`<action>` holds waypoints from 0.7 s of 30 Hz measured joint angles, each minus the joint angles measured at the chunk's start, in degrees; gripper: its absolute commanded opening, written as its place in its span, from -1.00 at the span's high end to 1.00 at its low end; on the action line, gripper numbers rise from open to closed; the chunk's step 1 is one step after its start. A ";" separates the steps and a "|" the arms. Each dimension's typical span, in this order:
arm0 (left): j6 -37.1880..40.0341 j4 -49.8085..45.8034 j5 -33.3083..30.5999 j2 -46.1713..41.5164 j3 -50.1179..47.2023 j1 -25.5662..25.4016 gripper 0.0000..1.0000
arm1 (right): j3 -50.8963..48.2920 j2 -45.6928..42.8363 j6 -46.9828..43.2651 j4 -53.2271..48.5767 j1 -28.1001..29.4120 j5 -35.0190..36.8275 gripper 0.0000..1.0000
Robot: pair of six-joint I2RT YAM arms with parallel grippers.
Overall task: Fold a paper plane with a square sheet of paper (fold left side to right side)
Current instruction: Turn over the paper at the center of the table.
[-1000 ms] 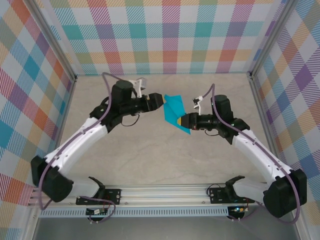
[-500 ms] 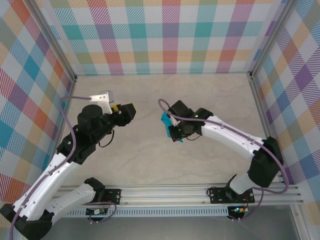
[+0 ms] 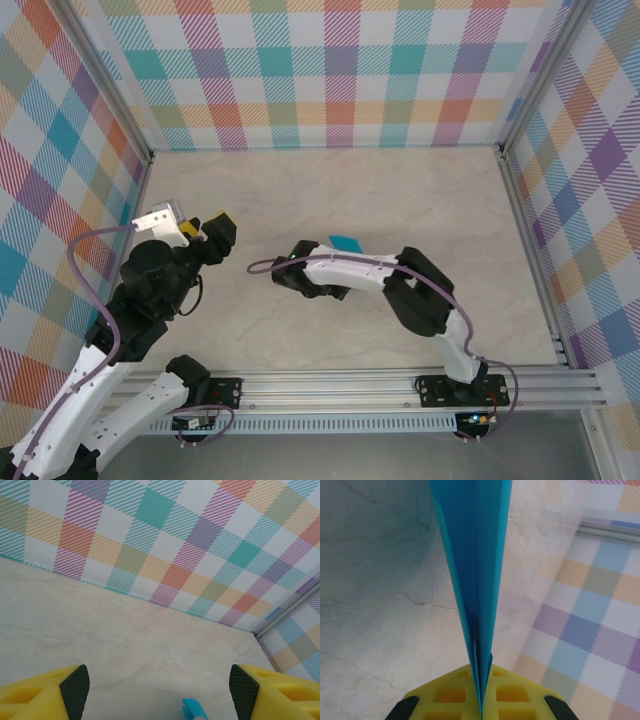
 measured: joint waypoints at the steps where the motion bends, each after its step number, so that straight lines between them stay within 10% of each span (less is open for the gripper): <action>1: 0.00 -0.04 -0.17 0.00 0.00 0.00 -0.54 | 0.02 1.81 0.52 -0.87 0.35 1.01 0.89; 8: -0.02 -0.04 -0.48 0.00 0.00 0.00 -0.55 | -0.24 5.29 -1.27 -0.55 2.56 3.34 0.69; 21: -1.03 -0.13 -0.39 1.88 -0.02 0.02 -0.73 | -7.08 -9.01 -11.58 13.51 4.55 -13.29 -0.48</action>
